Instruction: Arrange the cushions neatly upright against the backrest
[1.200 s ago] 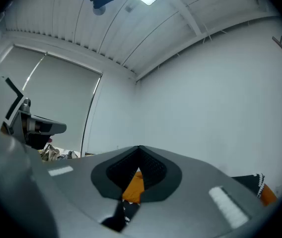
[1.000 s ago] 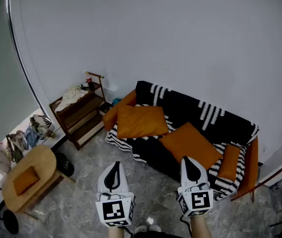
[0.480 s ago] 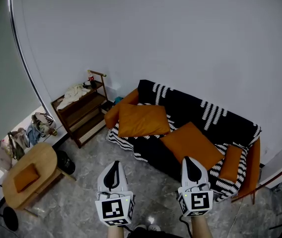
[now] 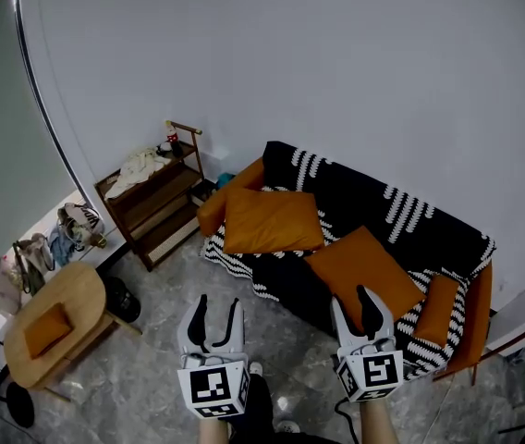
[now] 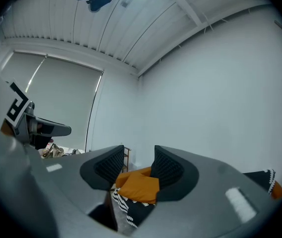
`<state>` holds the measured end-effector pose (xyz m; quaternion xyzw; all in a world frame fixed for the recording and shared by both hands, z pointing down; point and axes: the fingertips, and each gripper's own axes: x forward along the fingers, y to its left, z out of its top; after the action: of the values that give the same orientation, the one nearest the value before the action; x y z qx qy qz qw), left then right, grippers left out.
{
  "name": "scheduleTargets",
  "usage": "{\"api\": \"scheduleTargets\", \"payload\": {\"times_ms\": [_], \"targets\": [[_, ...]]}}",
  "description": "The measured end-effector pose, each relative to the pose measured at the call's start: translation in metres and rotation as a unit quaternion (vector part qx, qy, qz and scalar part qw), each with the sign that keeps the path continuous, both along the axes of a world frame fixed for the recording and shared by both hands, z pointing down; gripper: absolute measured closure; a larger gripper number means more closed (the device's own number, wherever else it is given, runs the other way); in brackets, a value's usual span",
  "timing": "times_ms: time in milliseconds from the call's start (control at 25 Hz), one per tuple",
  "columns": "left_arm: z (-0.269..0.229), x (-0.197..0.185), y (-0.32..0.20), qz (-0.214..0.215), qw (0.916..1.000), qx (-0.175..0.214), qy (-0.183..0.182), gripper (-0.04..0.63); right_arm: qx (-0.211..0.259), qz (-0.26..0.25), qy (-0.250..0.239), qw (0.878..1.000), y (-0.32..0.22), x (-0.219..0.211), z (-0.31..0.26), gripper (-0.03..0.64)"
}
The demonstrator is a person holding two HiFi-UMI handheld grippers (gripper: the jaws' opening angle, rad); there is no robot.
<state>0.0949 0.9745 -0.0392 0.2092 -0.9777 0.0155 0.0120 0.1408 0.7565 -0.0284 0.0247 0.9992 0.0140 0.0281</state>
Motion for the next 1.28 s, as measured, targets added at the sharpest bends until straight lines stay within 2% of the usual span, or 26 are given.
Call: {"api": "scheduleTargets", "payload": {"times_ms": [200,600,760,1000,1280], "targets": [[0.013,-0.068,0.002,0.003,0.9998,0.012,0.014,0.364,0.0,0.011,0.008,1.0,-0.008,-0.062,0.01,0.394],[0.009,-0.245,0.009,0.041,0.9988,0.009,0.024,0.364,0.004,0.059,0.022,0.998,-0.011,-0.217,0.011,0.387],[0.009,-0.305,0.01,0.056,0.9979,0.014,0.028,0.364,0.006,0.078,0.024,0.997,-0.01,-0.268,0.009,0.387],[0.024,-0.365,0.01,0.065,0.997,0.009,0.041,0.364,0.005,0.094,0.036,0.995,-0.015,-0.317,0.022,0.39],[0.048,-0.414,-0.007,0.059,0.996,0.005,0.067,0.364,0.001,0.096,0.056,0.994,-0.039,-0.366,0.039,0.39]]}}
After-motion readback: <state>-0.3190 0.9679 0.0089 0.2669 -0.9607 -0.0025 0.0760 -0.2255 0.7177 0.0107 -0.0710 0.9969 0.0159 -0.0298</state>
